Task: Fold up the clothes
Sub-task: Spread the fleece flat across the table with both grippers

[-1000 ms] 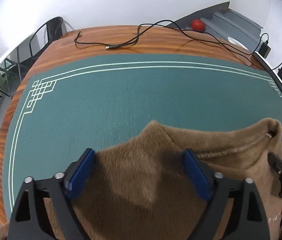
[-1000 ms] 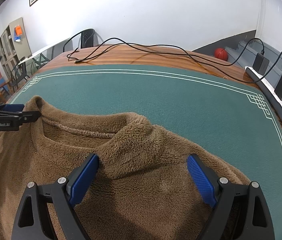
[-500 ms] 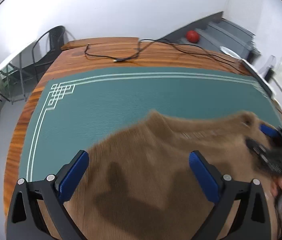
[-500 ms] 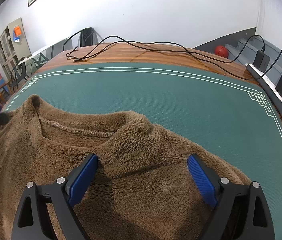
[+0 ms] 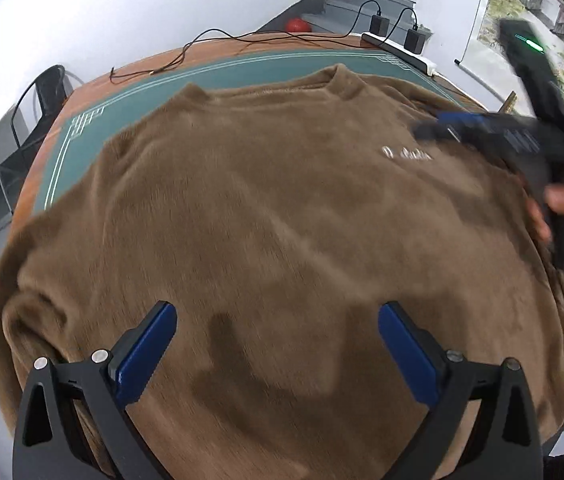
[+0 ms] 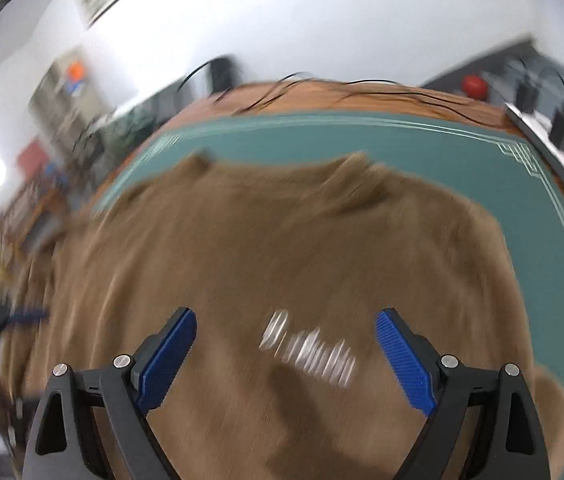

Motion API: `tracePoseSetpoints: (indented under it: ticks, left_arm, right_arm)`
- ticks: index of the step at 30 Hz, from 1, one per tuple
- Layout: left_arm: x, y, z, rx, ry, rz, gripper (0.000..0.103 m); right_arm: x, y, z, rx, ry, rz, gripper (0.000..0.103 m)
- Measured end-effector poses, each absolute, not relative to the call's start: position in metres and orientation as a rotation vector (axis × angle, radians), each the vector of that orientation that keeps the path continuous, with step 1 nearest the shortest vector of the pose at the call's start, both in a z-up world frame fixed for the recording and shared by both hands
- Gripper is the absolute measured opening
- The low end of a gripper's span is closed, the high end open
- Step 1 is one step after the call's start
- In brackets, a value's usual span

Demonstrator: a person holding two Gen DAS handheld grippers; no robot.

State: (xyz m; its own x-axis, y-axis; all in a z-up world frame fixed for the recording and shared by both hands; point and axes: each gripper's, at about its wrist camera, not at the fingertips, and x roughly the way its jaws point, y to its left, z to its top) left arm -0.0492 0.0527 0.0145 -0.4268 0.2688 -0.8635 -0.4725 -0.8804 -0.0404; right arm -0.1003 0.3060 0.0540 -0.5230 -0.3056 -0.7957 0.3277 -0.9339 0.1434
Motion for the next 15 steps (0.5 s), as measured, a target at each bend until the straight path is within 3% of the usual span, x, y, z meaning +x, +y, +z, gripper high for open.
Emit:
tracePoseSetpoints:
  ticks: [10, 12, 15]
  left_arm:
    - [-0.023, 0.043, -0.015, -1.408, 0.229, 2.341, 0.102]
    - [-0.020, 0.041, -0.021, -1.418, 0.238, 2.344, 0.102]
    - [-0.018, 0.037, -0.026, -1.403, 0.243, 2.352, 0.102]
  right_arm:
    - [-0.009, 0.275, 0.008, 1.409, 0.289, -2.357, 0.093]
    - [-0.004, 0.274, 0.001, 1.392, 0.337, -2.356, 0.102]
    - [0.004, 0.275, -0.002, 1.333, 0.349, -2.377, 0.102]
